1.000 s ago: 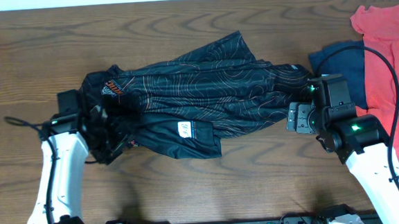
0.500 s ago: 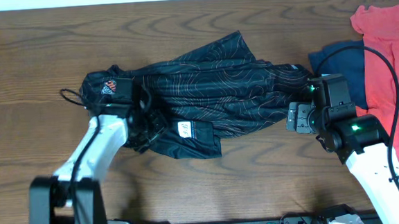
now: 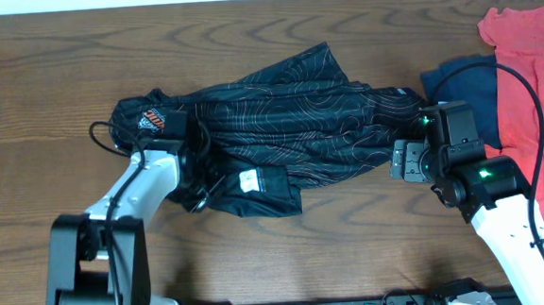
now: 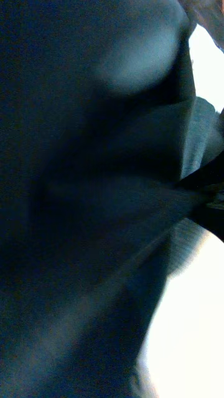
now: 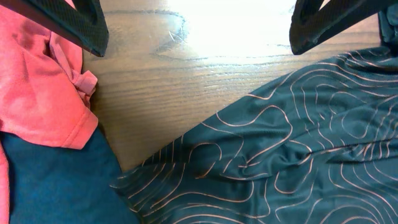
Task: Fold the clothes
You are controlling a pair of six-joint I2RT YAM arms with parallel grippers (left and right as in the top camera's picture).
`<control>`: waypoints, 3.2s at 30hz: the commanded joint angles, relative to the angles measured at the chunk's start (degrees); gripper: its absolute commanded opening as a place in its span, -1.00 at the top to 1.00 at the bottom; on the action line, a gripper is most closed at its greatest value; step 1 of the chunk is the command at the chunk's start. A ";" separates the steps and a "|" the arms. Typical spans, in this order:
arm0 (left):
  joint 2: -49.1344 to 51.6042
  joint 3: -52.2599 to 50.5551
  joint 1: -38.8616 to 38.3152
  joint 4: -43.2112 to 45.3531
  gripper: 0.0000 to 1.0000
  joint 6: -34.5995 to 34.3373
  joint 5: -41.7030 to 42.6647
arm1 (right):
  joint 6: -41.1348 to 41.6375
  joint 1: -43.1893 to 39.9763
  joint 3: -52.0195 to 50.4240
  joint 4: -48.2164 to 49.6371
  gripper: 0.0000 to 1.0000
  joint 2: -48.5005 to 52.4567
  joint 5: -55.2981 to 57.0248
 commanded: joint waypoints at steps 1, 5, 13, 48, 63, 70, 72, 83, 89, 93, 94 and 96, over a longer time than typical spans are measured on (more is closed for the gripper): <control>-5.07 -0.31 0.13 -8.79 0.88 6.78 -1.07 | -1.49 -0.46 0.39 -0.11 -0.82 0.44 0.70; -12.00 -0.31 0.13 -23.21 0.88 9.46 -9.09 | -1.46 -0.44 0.37 -0.33 -0.84 1.22 0.66; -25.64 -0.31 0.13 -28.39 0.88 9.46 -14.71 | 0.37 -0.76 0.35 -0.70 -0.93 7.91 0.63; -27.74 -0.48 0.13 -29.27 0.88 10.29 -15.30 | 16.26 -5.22 -12.22 24.96 0.98 29.75 -11.04; -27.80 19.45 0.13 -30.12 0.88 19.34 -15.10 | -0.74 -10.71 21.97 -6.56 0.98 10.56 -11.93; -28.26 37.88 1.53 -35.56 0.88 20.22 -15.06 | -2.69 -15.08 36.06 -13.35 0.98 3.15 -9.64; -28.74 43.32 2.38 -37.07 0.88 21.07 -15.08 | -3.32 -16.20 39.04 -13.81 0.98 1.49 -9.29; -33.90 64.41 6.97 -39.08 0.88 22.23 -16.09 | -6.03 -20.85 51.49 -15.50 0.98 -1.77 -6.56; -31.91 64.50 6.99 -38.49 0.88 22.08 -16.17 | -6.14 -20.85 51.78 -16.09 0.98 1.18 -7.82; -27.34 63.82 6.99 -39.04 0.88 22.10 -16.15 | -6.91 -20.74 51.78 -17.51 0.98 5.99 -8.44; -25.62 63.76 6.99 -39.63 0.88 22.10 -16.13 | -6.91 -20.57 51.78 -18.12 0.98 7.85 -8.55; -23.02 63.73 6.99 -40.94 0.88 22.10 -15.54 | -6.91 -20.35 51.78 -18.93 0.98 9.94 -8.63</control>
